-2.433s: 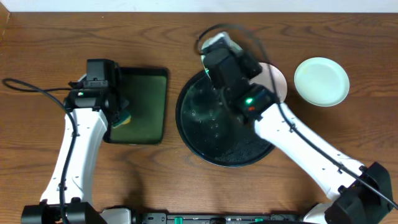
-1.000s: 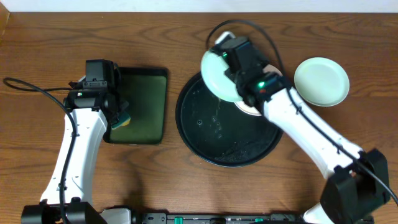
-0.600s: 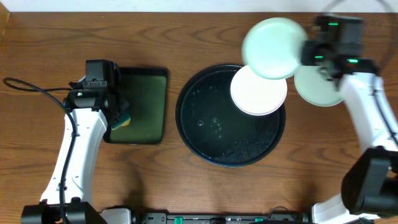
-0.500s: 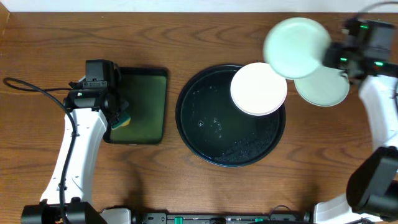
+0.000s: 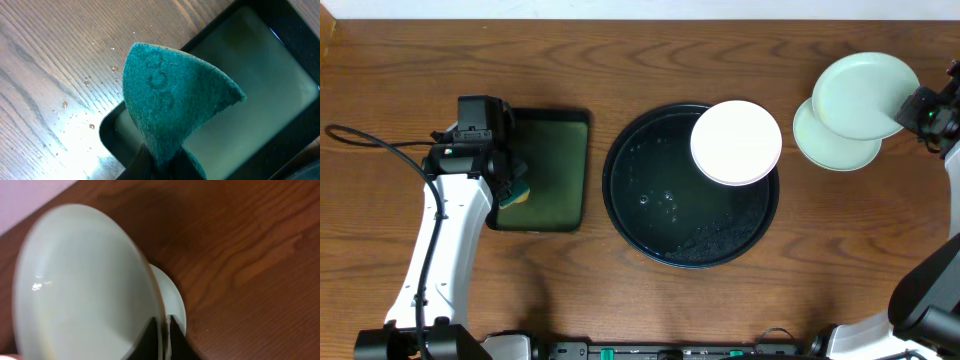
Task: Clean dirty plates on tray and stack at the side
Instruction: 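Lower the plate onto the first mint-green plate and release, then move the right gripper back to the tray and grasp the pink plate rim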
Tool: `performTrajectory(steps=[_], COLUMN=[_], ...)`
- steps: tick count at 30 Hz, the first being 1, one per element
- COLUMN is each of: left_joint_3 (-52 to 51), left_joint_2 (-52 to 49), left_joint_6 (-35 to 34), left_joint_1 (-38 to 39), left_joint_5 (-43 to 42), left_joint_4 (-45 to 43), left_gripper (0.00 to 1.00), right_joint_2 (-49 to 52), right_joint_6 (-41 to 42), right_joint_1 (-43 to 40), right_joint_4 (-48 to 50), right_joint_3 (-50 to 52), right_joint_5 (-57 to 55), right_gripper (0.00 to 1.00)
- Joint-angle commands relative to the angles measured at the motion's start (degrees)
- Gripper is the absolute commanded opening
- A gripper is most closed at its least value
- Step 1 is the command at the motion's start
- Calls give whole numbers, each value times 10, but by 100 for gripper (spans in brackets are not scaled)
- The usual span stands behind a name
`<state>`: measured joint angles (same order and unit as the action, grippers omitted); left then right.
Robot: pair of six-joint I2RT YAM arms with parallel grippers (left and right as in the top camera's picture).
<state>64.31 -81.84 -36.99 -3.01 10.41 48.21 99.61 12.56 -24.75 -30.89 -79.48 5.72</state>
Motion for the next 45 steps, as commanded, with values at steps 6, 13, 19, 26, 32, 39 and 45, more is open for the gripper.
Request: performTrajectory(steps=[6,13,19,26,32,39,45], left_joint_3=[-3,-3,-3,-3,-3,-3,-3], left_joint_2=[6,6,6,6,6,6,6], left_joint_6=[11,12,12,12,12,12,12], left_joint_1=[-2,-2,-2,-2,-2,-2,-2], left_joint_5=[3,3,3,3,3,3,3], left_joint_4=[3,4,4,4,4,4,4], left_gripper=[8,7,8,8,8,8,8], right_joint_2=[78,90,89,92,116,161,163], right_joint_6=[2,-58,-59,-75,-196,-210,-210], right_joint_1=[10,53,122,200,249,276,278], right_joint_4=[-2,-6,-23,-26,2,37,45], right_joint_3=[10,10,10,10,11,11,10], right_joint_5=[35,195,196,79,47,3,1], right_gripper=[33,47,56,57,57,53,18])
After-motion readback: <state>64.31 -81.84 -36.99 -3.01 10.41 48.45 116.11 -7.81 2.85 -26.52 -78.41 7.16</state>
